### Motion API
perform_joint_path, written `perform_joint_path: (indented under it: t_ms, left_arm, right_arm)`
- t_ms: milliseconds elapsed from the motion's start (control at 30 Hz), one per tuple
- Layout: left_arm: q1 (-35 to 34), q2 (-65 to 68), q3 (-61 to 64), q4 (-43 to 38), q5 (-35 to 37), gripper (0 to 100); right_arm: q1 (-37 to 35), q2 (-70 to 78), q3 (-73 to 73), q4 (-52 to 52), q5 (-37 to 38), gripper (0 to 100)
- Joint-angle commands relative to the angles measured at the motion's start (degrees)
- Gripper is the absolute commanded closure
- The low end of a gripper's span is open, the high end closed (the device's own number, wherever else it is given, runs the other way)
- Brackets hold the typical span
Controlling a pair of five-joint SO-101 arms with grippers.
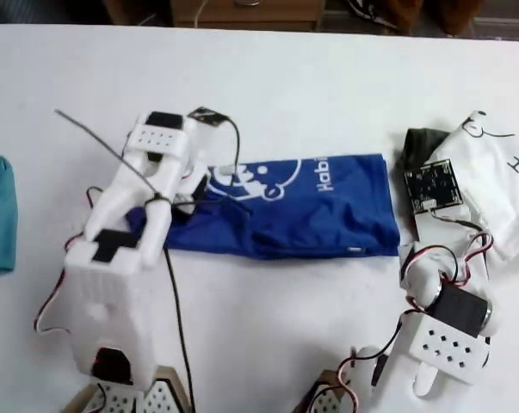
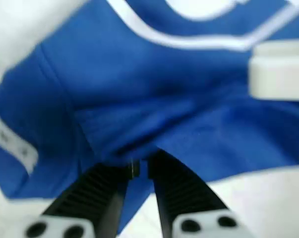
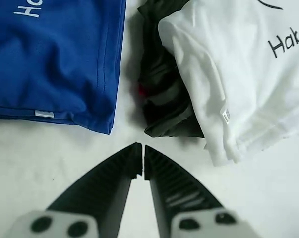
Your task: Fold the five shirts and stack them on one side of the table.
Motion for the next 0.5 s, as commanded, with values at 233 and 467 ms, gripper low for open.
perform_joint_path:
  t_ms: [233, 467]
  left_arm:
    - [-0.53, 11.87, -29.23, 10.99, 0.44, 94]
    - [-1.76, 17.23, -39.60, 16.18, 0.18, 94]
  right_arm:
    - [-0.31, -0.31, -0.44, -2.07, 0.26, 98.0]
    - [-0.40, -0.31, -0.44, -3.12, 0.09, 98.0]
